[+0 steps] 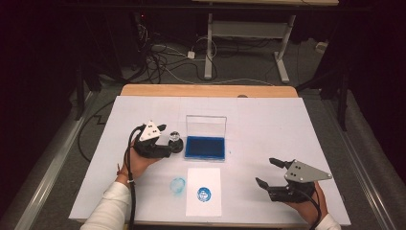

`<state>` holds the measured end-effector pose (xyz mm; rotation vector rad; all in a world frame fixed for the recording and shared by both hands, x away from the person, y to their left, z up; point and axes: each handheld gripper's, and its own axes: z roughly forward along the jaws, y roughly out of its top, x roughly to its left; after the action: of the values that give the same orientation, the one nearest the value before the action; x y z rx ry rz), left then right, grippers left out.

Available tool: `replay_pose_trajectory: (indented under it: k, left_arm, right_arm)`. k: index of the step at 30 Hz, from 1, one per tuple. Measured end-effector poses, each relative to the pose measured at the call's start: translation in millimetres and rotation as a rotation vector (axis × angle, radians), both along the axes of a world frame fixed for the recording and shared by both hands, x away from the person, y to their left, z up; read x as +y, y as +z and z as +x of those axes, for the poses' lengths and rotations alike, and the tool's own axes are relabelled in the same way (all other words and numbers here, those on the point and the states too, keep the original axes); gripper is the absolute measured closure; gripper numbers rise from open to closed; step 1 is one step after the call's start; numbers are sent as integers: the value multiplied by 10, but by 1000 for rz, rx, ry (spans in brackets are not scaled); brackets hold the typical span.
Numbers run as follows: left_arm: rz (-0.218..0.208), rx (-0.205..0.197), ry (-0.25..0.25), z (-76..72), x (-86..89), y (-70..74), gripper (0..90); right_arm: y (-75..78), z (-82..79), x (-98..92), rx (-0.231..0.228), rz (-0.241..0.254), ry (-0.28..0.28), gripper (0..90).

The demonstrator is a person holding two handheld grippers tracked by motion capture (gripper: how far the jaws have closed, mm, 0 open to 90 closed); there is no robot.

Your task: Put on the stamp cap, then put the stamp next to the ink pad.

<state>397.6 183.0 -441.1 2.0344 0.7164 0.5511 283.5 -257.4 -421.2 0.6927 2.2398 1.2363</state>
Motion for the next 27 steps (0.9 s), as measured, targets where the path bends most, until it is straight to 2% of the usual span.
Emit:
replay_pose_trajectory:
  k: [6, 8, 10, 11, 14, 17, 21, 27]
  left_arm:
    - [20, -46, 4, -86, -12, 97, 189]
    - [8, -54, 0, -115, -8, 128, 188]
    - [28, -71, 4, -149, -21, 175, 188]
    - [29, -87, 0, -160, -19, 195, 188]
    - [27, -98, -6, -201, -29, 228, 188]
    - [54, -119, -17, -262, -61, 269, 188]
    - [57, -148, -35, -337, -93, 324, 188]
    - [52, -150, -53, -398, -136, 353, 188]
  right_arm:
    - [10, -15, -10, -16, -1, -9, 219]
    - [16, -23, -9, -24, 2, -15, 218]
    - [18, -35, -4, -35, -2, -18, 216]
    - [16, -40, -2, -38, -8, -19, 213]
    - [24, -53, 3, -55, -19, -30, 212]
    - [35, -58, 9, -68, -20, -37, 209]
    - [24, -78, 37, -82, -39, -39, 208]
    - [4, -135, 41, -101, -39, -56, 209]
